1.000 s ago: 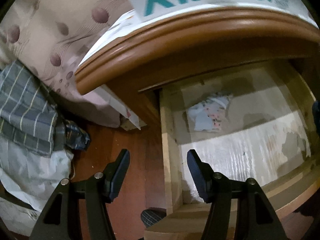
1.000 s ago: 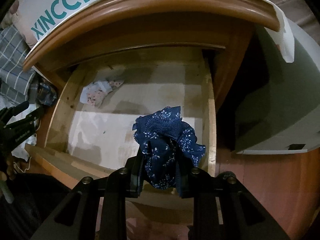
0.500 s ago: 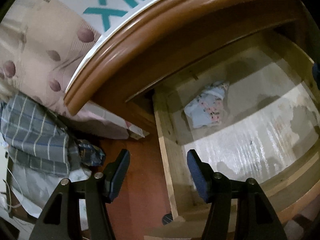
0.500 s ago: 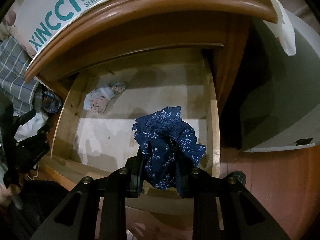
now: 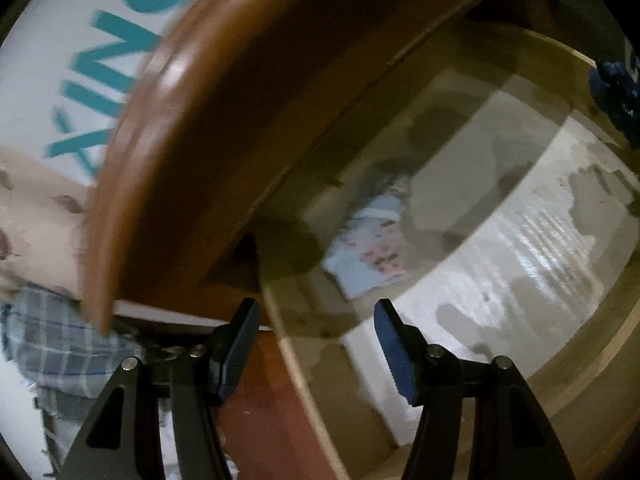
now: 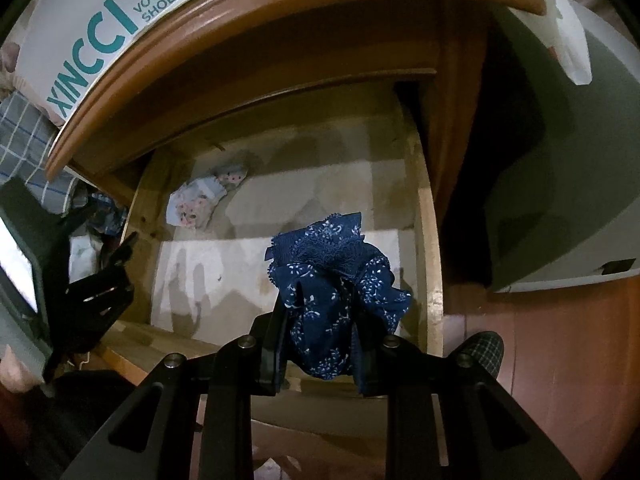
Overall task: Take underwear out of drawer
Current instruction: 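Lower the left gripper into the drawer toward the floral sock while the right holds the navy cloth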
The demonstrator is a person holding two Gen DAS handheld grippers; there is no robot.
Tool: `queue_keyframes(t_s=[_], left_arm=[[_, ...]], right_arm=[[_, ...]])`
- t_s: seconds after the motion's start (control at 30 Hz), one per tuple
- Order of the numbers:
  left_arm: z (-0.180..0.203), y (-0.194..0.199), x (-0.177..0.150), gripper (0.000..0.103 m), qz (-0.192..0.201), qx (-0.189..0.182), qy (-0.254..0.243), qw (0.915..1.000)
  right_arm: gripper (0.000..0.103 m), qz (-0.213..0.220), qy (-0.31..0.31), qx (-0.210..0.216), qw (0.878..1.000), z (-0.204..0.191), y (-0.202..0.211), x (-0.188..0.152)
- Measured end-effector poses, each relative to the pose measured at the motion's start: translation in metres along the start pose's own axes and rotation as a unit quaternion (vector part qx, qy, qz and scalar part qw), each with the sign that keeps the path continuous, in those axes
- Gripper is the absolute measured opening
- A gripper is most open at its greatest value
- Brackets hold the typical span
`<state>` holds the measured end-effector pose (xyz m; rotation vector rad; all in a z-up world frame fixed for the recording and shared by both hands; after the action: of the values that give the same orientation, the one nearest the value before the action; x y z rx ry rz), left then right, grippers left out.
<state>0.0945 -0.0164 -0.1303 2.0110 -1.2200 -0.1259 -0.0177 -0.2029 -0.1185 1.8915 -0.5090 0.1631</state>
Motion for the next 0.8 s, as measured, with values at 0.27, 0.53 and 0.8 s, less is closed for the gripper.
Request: queue_keyframes(t_s=[0.27,0.53,0.8], left_arm=[[0.016,-0.024,0.013,0.058,-0.007,-0.039,-0.051,0.9979],[0.029,-0.038,0.02,0.053,0.016,-0.017,-0.11,0.9936],[0.03,-0.054,0.035,0.052,0.026,-0.008,-0.129,0.9912]], right_arm=[[0.023,-0.001,-0.01,-0.001,1.0,0.006,0.0,0.002],[0.023,-0.009,-0.013,0.0,1.0,0.006,-0.003,-0.002],[0.023,-0.012,-0.014,0.001,1.0,0.007,-0.004,-0.005]])
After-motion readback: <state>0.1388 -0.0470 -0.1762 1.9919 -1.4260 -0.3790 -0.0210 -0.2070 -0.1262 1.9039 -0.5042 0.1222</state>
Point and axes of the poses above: each gripper's, at about its wrist camera, not at the fingertips, and y roughly against the way its jaws point, z to its right, x to its top, the point moved 9 cm from there along -y, roughly the way its jaws point, and after that the axes turned 7 degrees about x, right-handed, at the moved point
